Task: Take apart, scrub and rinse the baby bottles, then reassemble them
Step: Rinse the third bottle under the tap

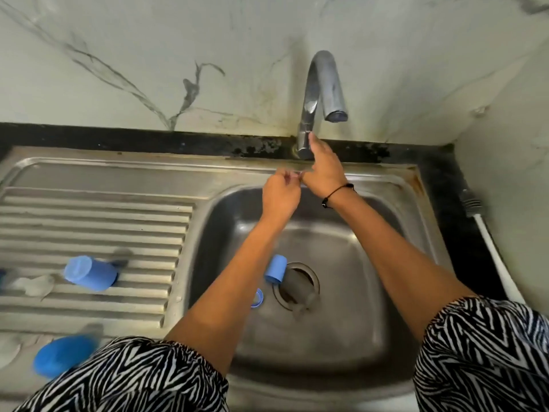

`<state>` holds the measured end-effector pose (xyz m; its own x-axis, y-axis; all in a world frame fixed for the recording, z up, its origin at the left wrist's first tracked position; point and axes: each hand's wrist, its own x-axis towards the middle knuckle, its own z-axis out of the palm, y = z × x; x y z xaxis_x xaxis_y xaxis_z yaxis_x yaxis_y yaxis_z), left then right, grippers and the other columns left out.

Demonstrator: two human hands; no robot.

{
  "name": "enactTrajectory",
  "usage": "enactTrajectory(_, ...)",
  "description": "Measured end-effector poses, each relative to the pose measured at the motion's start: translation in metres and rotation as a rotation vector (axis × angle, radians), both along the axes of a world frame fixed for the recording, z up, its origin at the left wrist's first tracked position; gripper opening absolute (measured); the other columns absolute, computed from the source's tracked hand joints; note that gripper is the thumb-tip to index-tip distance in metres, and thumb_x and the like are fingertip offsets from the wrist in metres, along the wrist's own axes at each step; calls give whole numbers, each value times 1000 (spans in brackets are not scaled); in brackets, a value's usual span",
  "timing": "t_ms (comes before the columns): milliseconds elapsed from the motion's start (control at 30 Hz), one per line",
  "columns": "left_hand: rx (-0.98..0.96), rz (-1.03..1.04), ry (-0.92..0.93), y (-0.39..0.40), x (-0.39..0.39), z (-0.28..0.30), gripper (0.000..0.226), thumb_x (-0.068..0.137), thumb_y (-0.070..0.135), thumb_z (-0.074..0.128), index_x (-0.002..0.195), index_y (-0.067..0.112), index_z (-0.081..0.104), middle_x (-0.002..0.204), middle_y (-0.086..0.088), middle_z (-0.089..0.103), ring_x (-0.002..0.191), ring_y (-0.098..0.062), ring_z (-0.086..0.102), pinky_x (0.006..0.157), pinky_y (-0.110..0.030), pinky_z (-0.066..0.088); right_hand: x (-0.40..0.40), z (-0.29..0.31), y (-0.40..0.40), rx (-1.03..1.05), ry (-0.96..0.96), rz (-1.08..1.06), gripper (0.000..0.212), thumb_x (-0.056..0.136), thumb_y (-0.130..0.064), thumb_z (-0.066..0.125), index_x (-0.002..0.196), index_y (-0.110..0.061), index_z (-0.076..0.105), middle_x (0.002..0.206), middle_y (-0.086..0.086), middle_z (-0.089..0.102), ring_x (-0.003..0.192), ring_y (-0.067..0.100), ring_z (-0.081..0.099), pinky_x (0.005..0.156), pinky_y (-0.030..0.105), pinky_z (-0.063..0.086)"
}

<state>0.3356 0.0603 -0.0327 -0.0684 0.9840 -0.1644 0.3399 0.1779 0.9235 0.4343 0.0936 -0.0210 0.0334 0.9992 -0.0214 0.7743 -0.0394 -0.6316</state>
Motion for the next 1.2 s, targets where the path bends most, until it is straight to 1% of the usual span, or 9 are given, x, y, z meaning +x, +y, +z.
enactTrajectory(167, -98, 8, -108, 6, 1, -20, 19, 98, 18, 44, 89, 6, 55, 80, -4, 55, 75, -17, 48, 63, -29, 37, 8, -6, 0, 80, 205, 72, 78, 77, 20, 42, 146, -16, 30, 152, 7, 28, 121, 14, 46, 88, 9, 41)
enactTrajectory(333, -199, 26, -221, 9, 11, -40, 16, 96, 16, 45, 89, 8, 56, 84, -8, 56, 77, -18, 49, 72, -27, 41, 27, -13, 12, 29, 184, 196, 73, 80, 18, 45, 140, -22, 41, 146, -2, 39, 77, 6, 60, 82, 12, 45)
enactTrajectory(400, -226, 24, -255, 9, 14, -46, 16, 96, 13, 44, 84, 9, 55, 82, -9, 55, 75, -18, 49, 70, -28, 42, 32, -14, 15, 21, 154, 223, 71, 81, 18, 45, 139, -21, 43, 145, -4, 41, 73, 3, 57, 82, 9, 43)
enactTrajectory(467, -252, 17, -271, 9, 17, -52, 19, 94, 12, 44, 78, 13, 55, 80, -7, 56, 75, -20, 49, 70, -30, 42, 34, -13, 19, 22, 120, 267, 69, 81, 19, 42, 138, -19, 45, 145, 0, 42, 94, -4, 55, 86, 4, 37)
enactTrajectory(567, -292, 10, -298, 7, 18, -56, 22, 93, 11, 44, 74, 16, 54, 72, -3, 54, 66, -17, 48, 59, -25, 36, 34, -11, 27, 24, 13, 356, 65, 82, 20, 40, 137, -14, 47, 143, 5, 44, 129, 9, 40, 98, 1, 26)
enactTrajectory(867, -458, -15, -415, -4, 16, -44, 34, 102, 17, 36, 74, 10, 54, 65, -5, 55, 53, -15, 51, 50, -22, 41, 32, -12, 29, 8, -46, 423, 58, 82, 19, 40, 133, -5, 51, 145, 8, 41, 133, 18, 39, 104, 12, 26)
enactTrajectory(967, -495, -12, -437, -14, 9, -45, 40, 103, 27, 38, 67, 13, 48, 57, -2, 45, 40, -11, 41, 41, -19, 32, 23, -34, -7, 112, 161, 175, 46, 83, 16, 41, 118, -5, 63, 124, -1, 56, 106, 5, 57, 91, 7, 38)
enactTrajectory(1067, -508, 14, -399, -30, 0, -55, 42, 102, 31, 38, 62, 16, 40, 49, 2, 32, 32, -7, 24, 37, -13, 15, 11, -66, -47, -24, 410, -54, 39, 84, 15, 40, 94, -11, 67, 80, -2, 65, 56, -3, 56, 57, 13, 46)
enactTrajectory(1200, -579, 45, -310, -57, -10, -80, 44, 100, 28, 39, 57, 17, 37, 43, 3, 28, 28, -7, 19, 35, -12, 10, 3, -111, -82, -332, 379, -105, 34, 87, 11, 41, 72, -11, 61, 62, 4, 60, 49, 8, 56, 47, 25, 45)
